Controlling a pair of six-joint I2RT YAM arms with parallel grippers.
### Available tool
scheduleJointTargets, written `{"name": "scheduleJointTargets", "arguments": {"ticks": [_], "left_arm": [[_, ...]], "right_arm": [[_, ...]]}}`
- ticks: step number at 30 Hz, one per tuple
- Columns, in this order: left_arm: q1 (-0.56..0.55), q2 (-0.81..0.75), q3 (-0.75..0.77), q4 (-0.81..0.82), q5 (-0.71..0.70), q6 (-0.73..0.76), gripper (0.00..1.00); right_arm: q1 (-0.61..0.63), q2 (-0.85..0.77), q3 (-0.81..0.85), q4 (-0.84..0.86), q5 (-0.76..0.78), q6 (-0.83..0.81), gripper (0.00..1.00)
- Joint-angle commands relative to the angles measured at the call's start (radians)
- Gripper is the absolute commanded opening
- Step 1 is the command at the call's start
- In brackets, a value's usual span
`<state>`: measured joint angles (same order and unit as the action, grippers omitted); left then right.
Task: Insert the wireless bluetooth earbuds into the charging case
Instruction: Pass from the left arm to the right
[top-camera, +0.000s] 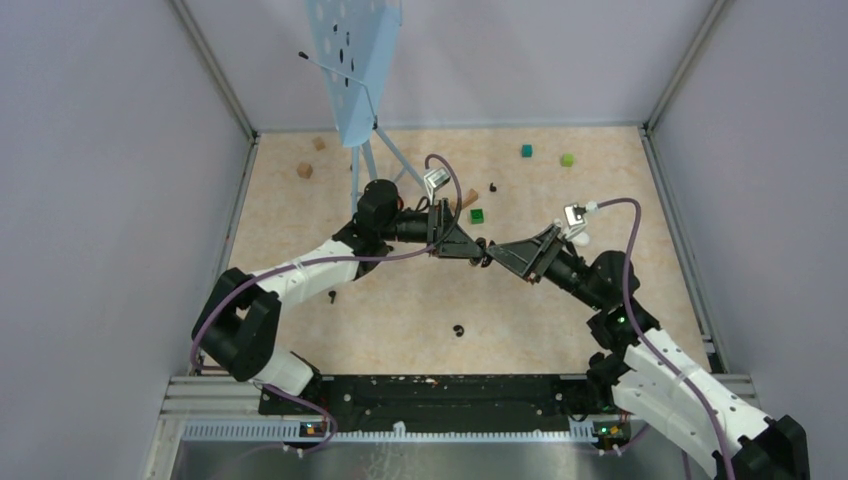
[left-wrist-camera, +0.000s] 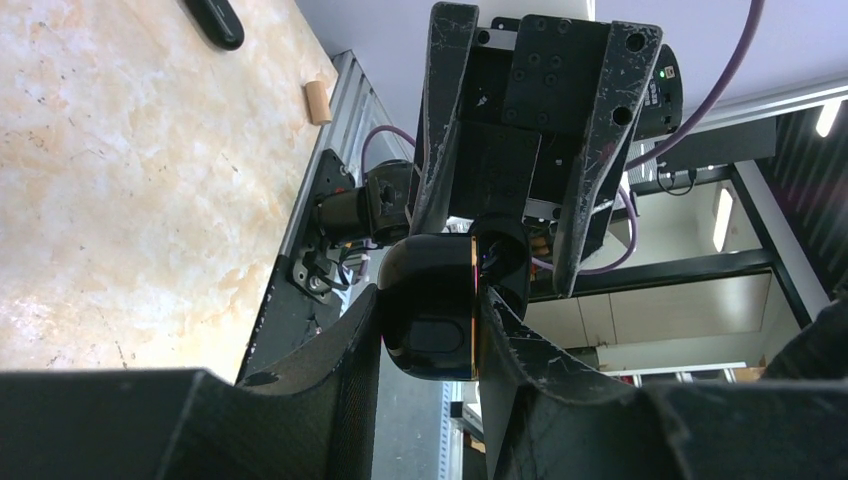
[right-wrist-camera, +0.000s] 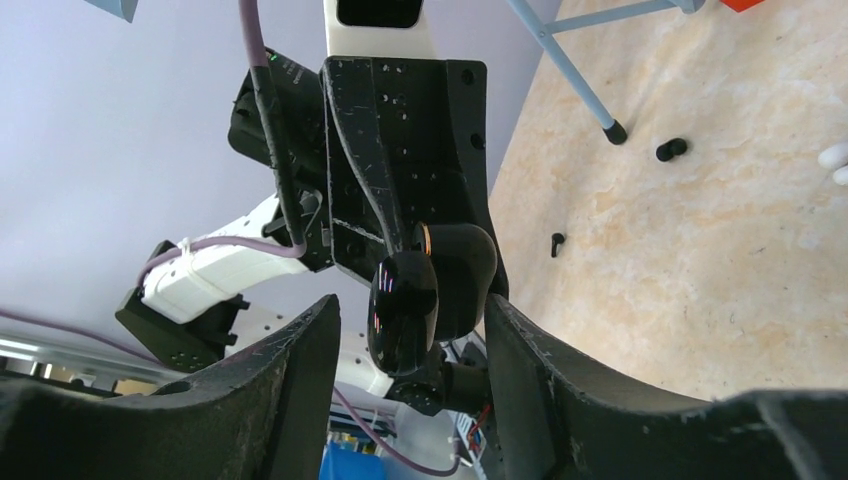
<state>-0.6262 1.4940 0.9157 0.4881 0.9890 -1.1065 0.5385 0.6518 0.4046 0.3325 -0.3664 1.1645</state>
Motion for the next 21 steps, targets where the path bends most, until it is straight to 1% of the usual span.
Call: {"name": "scheduleJointTargets", "arguments": {"ticks": [1,6,13,15,19,21], "left_arm": [[0.003,-0.046,-0.013,0.081,0.024,-0.013,0.0],[0.003,-0.048,-0.021,0.087,0.022,-0.015,0.0],[0.003,-0.043,-0.033,0.104,0.025,-0.025,0.0],[0.003,-0.043,-0.034,0.105,0.026,-0.026,0.0],[0.003,-0.039,-0.034,0.106,0.028,-0.029,0.0],[0.003,-0.038,-0.033,0.107,0.028,-0.029,0.0]], "right_arm": [[-0.002,0.028,-0.002,0.111,-0.023,0.03,0.52],[-0.003,0.036,-0.012,0.134,-0.019,0.053,0.45],[-0.003,0.052,-0.039,0.167,-0.031,0.088,0.38],[-0.003,0.054,-0.034,0.154,-0.031,0.083,0.38],[-0.003,0.067,-0.024,0.143,-0.034,0.082,0.31],[-0.003,0.073,-0.022,0.143,-0.034,0.083,0.26]]}}
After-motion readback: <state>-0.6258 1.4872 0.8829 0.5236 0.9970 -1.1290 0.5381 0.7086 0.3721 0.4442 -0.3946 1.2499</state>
